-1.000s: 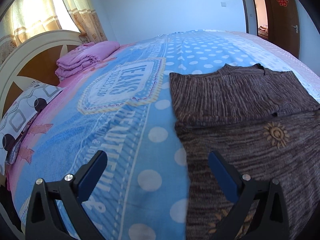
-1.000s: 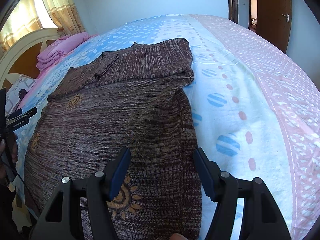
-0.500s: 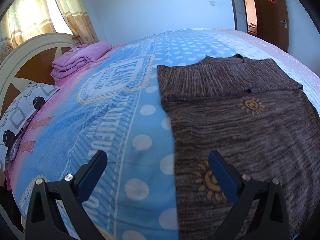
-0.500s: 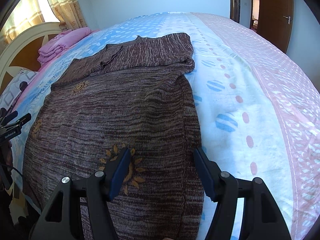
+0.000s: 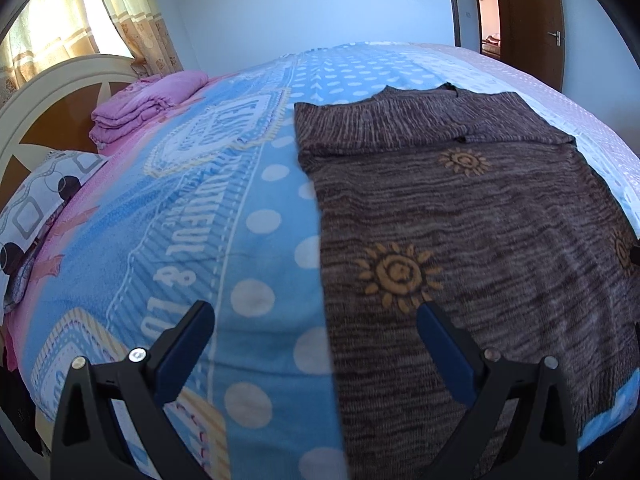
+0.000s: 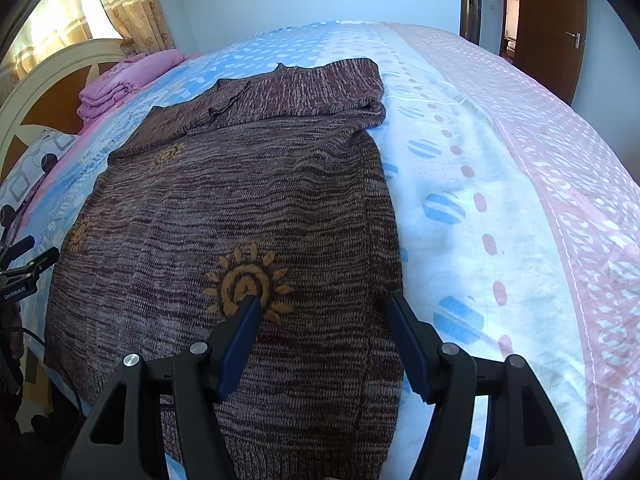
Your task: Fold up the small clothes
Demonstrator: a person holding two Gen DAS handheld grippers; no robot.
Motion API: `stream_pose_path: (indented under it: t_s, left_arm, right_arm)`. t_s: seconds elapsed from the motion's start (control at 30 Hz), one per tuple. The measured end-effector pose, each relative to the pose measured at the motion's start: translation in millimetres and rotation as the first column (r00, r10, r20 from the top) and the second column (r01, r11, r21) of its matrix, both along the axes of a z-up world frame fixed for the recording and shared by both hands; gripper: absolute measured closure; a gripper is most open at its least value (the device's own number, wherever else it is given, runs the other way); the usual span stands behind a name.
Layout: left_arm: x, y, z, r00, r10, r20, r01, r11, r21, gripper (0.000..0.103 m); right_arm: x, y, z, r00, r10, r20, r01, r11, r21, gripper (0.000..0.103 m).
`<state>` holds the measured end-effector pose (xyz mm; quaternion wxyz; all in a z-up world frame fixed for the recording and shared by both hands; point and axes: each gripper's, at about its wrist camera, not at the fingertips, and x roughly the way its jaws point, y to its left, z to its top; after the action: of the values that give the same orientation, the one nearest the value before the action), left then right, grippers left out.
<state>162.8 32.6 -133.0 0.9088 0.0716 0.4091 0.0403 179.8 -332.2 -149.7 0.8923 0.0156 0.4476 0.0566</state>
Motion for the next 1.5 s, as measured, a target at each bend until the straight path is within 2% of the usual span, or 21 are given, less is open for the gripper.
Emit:
stream_pose_path:
  t_s: [0.17,0.23,0.37,0.43,0.57,0.63,0.7,0.8,1.0,1.07,1.1,1.13,1.2,1.37,1.43,1.5]
  left_arm:
    - [-16,-2,-5,0.999,-0.02,-0.036,0.019,0.999,-0.033,0.002]
    - [-24,-2,-7,0.998,-0.036,-0.06,0.032,0.997,-0.068,0.004]
    - [-39,-5,-10,0.994,-0.067,-0.081,0.059,0.994,-0.092,0.01]
    - [-46,-4,-11,0.993,-0.079,-0.092,0.069,0.992,-0.109,0.018]
    - [-60,-1,-16,0.985,-0.112,-0.13,0.085,0.976,-0.199,0.032]
    - [-67,1,-18,0.981,-0.125,-0.15,0.085,0.966,-0.246,0.043]
    - [-72,2,-21,0.977,-0.134,-0.168,0.081,0.954,-0.288,0.047]
    - [-79,1,-28,0.97,-0.147,-0.196,0.077,0.943,-0.323,0.048]
    - [-79,-3,-34,0.968,-0.143,-0.206,0.074,0.948,-0.311,0.05]
    - [-81,-4,-34,0.969,-0.137,-0.205,0.074,0.956,-0.285,0.058]
    - [-81,-4,-34,0.97,-0.139,-0.201,0.078,0.956,-0.283,0.065]
    - [-81,-5,-34,0.97,-0.145,-0.197,0.084,0.954,-0.287,0.077]
    - [-83,-5,-31,0.968,-0.168,-0.188,0.106,0.947,-0.304,0.09]
    - [-84,-5,-29,0.97,-0.167,-0.179,0.108,0.947,-0.302,0.09]
    - [-84,-3,-28,0.972,-0.155,-0.178,0.098,0.951,-0.295,0.083]
    - [-85,-2,-26,0.977,-0.131,-0.168,0.083,0.96,-0.267,0.078]
  right_arm:
    - [-14,-1,-2,1.0,0.007,-0.008,-0.007,1.0,-0.007,0.037]
    - [-19,-2,-3,1.0,0.008,-0.011,-0.008,1.0,-0.011,0.037]
    - [-28,-4,-5,1.0,0.005,-0.015,-0.005,1.0,-0.013,0.037]
    - [-33,-7,-6,1.0,-0.004,-0.022,0.004,1.0,-0.018,0.037]
    - [-45,-14,-11,0.999,-0.011,-0.03,0.011,1.0,-0.007,0.037]
    - [-51,-15,-12,0.999,-0.009,-0.032,0.008,1.0,-0.014,0.037]
    - [-58,-16,-13,0.999,-0.009,-0.034,0.008,1.0,-0.015,0.037]
    - [-67,-20,-16,0.999,-0.011,-0.039,0.012,1.0,0.002,0.037]
    - [-80,-25,-21,0.999,-0.008,-0.039,0.008,1.0,0.018,0.037]
    - [-81,-28,-22,0.999,-0.013,-0.041,0.014,0.999,0.029,0.037]
    - [-82,-30,-23,0.999,-0.017,-0.042,0.018,0.999,0.034,0.037]
    - [-82,-31,-23,0.999,-0.022,-0.043,0.024,0.999,0.038,0.037]
    - [-84,-33,-24,0.999,-0.032,-0.044,0.035,0.998,0.049,0.037]
    - [-85,-34,-23,0.998,-0.032,-0.05,0.035,0.997,0.07,0.039]
    - [-86,-36,-22,0.998,-0.038,-0.05,0.041,0.996,0.075,0.046]
    - [-87,-37,-21,0.998,-0.036,-0.05,0.039,0.996,0.08,0.048]
